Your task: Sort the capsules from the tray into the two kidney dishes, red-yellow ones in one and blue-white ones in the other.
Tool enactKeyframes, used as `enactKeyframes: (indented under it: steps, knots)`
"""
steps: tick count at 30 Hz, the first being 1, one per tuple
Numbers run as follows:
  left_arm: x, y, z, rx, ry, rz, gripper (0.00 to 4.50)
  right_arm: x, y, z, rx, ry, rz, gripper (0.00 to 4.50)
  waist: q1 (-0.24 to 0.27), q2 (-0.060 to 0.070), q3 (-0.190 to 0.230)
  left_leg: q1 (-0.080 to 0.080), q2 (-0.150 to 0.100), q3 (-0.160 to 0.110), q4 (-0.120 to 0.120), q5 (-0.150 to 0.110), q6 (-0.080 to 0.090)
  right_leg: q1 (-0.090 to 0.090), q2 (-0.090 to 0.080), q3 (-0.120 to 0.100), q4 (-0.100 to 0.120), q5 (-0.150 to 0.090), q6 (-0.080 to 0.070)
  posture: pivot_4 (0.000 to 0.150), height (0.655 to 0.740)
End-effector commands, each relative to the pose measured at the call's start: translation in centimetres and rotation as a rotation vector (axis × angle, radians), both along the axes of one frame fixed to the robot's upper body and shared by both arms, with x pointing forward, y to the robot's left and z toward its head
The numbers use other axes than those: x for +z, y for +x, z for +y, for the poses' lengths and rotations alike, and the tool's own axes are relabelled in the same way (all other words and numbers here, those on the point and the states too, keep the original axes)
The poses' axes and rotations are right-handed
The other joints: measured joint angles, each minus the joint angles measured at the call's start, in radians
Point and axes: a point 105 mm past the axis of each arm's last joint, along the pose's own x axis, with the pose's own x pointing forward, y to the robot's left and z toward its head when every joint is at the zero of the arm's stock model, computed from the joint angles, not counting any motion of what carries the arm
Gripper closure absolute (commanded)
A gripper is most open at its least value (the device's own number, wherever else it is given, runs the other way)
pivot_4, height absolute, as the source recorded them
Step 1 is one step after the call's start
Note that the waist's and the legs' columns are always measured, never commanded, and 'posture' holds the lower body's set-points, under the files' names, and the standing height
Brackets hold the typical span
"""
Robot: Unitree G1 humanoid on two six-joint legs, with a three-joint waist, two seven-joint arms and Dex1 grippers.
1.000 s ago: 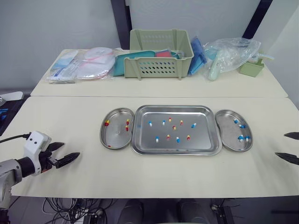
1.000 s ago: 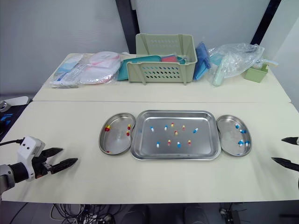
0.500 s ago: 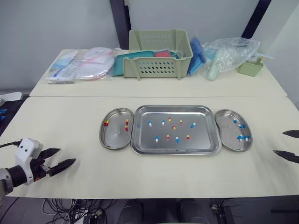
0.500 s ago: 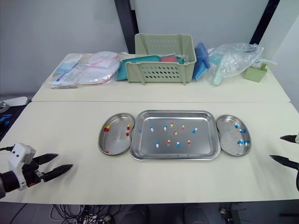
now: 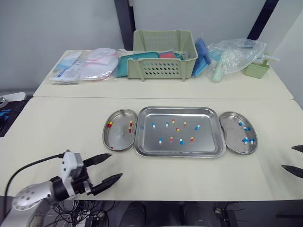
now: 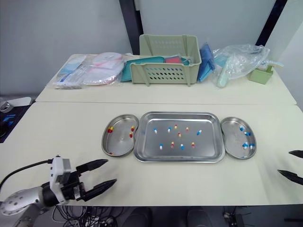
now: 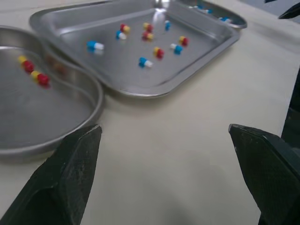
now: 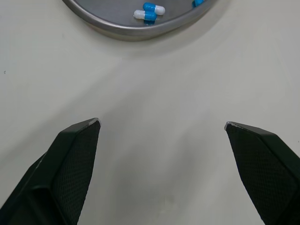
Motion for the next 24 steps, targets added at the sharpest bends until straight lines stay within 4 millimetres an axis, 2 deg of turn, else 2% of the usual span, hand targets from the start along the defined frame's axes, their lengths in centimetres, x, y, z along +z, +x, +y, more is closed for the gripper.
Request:
enactKeyframes:
  steps: [1,5,7,12,14,16,18,20,24]
  knots:
    - [-0.1,0.3,-1.5,-0.036,-0.009,-0.073,0.02,1.1,-0.7,0.7,0.004,0.007,-0.051,0.0,0.003,0.0,0.0,0.0,0.0,0.0,0.0,0.0,0.0,0.0,0.0,0.0,0.0,0.0,0.0,0.15,0.74]
    - [-0.6,0.7,-2.1,-0.041,-0.04,-0.09,0.02,1.1,-2.1,2.2,0.022,0.024,-0.037,0.0,0.004,0.0,0.0,0.0,0.0,0.0,0.0,0.0,0.0,0.0,0.0,0.0,0.0,0.0,0.0,0.15,0.74]
    - [-0.8,0.5,-2.3,-0.05,-0.045,-0.096,0.02,1.0,-2.9,3.8,0.06,0.051,-0.004,0.0,0.003,0.0,0.0,0.0,0.0,0.0,0.0,0.0,0.0,0.0,0.0,0.0,0.0,0.0,0.0,0.15,0.74]
    - [-1.5,-0.1,-2.0,-0.048,-0.048,-0.11,0.02,0.7,-4.6,9.4,0.187,0.153,0.053,0.0,0.007,0.0,0.0,0.0,0.0,-0.001,0.0,0.0,0.0,0.0,0.0,0.0,0.0,0.0,0.0,0.15,0.74]
    - [-1.7,-0.4,-1.9,-0.04,-0.056,-0.118,0.02,0.6,-4.9,13.2,0.268,0.226,0.055,0.0,0.008,0.0,0.0,-0.001,0.0,-0.001,0.0,0.0,0.0,0.001,0.0,-0.001,-0.001,0.0,0.0,0.15,0.74]
    - [-1.8,-0.5,-1.9,-0.032,-0.062,-0.123,0.02,0.7,-5.1,15.9,0.319,0.28,0.047,0.0,0.007,0.0,0.0,0.0,0.0,-0.002,0.0,0.0,0.0,0.001,0.0,-0.001,0.0,0.0,0.0,0.15,0.74]
    - [-1.8,-0.6,-1.8,-0.021,-0.064,-0.13,0.02,1.1,-3.9,19.1,0.342,0.343,-0.025,0.0,0.006,-0.002,-0.001,-0.001,0.0,-0.002,0.0,0.0,0.0,0.001,0.0,-0.001,0.0,0.0,0.0,0.15,0.74]
    - [-1.8,-0.6,-1.8,-0.017,-0.063,-0.134,0.02,1.3,-3.2,20.9,0.346,0.381,-0.054,0.0,0.007,-0.003,-0.001,-0.001,0.0,-0.003,0.001,0.0,0.0,0.001,0.0,-0.002,0.0,0.0,0.0,0.15,0.74]
    - [-1.8,-0.8,-1.8,-0.023,-0.061,-0.134,0.02,1.3,-0.6,24.1,0.31,0.411,-0.103,0.0,0.008,-0.004,-0.002,-0.001,0.0,-0.004,0.0,0.0,0.0,0.0,0.0,-0.003,0.0,0.0,0.0,0.15,0.74]
